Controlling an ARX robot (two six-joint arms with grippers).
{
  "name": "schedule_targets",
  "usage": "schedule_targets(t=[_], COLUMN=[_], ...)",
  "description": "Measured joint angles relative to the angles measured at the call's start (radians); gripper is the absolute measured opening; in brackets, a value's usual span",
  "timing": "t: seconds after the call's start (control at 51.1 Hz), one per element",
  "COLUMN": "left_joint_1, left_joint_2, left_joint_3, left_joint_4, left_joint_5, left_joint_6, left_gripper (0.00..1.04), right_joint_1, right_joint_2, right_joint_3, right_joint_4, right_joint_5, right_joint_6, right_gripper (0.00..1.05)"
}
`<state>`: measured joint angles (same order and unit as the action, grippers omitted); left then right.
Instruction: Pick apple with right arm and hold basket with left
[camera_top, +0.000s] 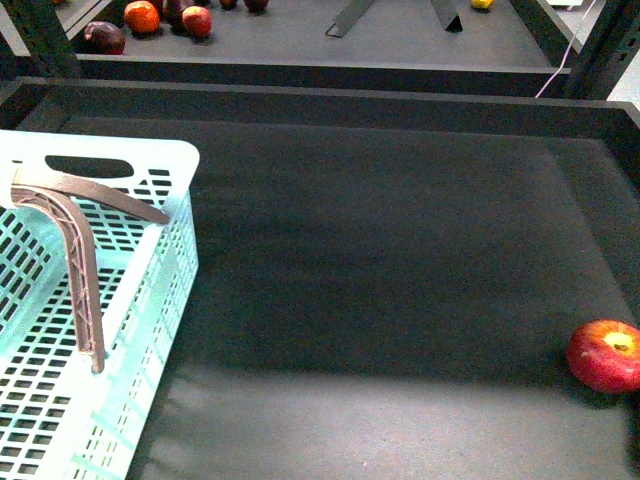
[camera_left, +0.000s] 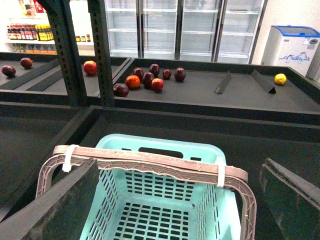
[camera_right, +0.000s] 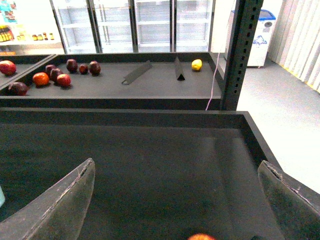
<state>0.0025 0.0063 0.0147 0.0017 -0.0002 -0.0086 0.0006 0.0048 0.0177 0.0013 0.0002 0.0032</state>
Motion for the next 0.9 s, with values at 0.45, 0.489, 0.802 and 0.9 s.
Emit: schedule_targets(t=[0.45,0.489,0.802,0.9], left_joint_1=[0.000,0.000,-0.011,0.014], left_joint_2=[0.000,0.000,0.155,0.330], left_joint_3=[0.000,0.000,0.100,0.145], left_joint_4=[0.000,0.000,-0.237,-0.220], left_joint_5=[0.000,0.000,-0.053,-0.018], left_joint_6=[0.000,0.000,-0.167,-0.331], left_gripper=[0.98,0.98,0.98,0.98], right_joint_1=[0.000,0.000,0.000,0.000], right_joint_2=[0.000,0.000,0.000,0.000], right_joint_3=[0.000,0.000,0.000,0.000], right_joint_4=[0.000,0.000,0.000,0.000], right_joint_5=[0.000,0.000,0.000,0.000], right_joint_6=[0.000,0.000,0.000,0.000], right_gripper=[0.96,0.96,0.96,0.96])
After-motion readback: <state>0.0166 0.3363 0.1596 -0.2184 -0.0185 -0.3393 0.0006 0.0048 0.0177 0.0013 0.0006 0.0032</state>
